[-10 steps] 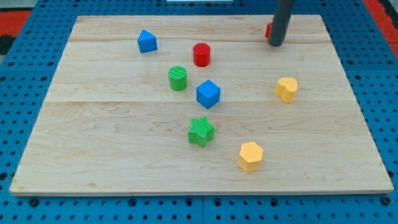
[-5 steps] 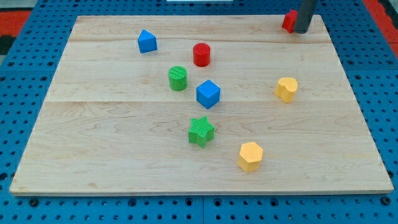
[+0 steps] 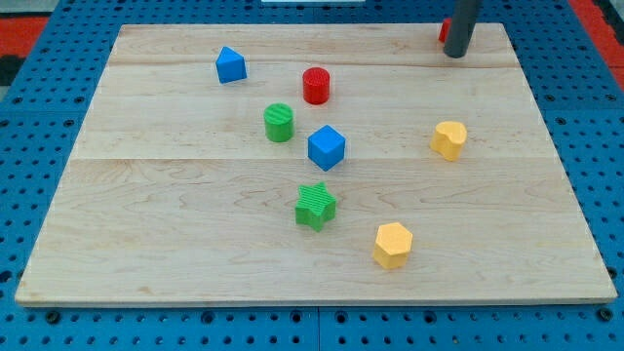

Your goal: Move red star to the top right

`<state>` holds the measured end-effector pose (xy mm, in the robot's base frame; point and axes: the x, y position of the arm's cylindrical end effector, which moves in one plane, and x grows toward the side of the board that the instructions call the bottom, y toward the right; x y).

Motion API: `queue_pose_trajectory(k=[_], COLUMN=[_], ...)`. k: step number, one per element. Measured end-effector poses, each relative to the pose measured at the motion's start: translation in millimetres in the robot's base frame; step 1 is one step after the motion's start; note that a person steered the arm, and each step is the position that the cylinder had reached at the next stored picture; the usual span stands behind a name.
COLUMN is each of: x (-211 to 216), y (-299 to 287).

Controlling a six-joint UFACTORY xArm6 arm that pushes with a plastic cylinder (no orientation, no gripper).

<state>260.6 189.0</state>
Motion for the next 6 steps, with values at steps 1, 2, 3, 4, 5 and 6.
queue_pose_trajectory(k=[1, 2, 3, 4, 5, 6], x=[-5.6, -37.7, -51.4, -61.0, -68.9, -61.4], y=[-23.5, -14.7, 13.0, 33.2, 39.0, 22.5])
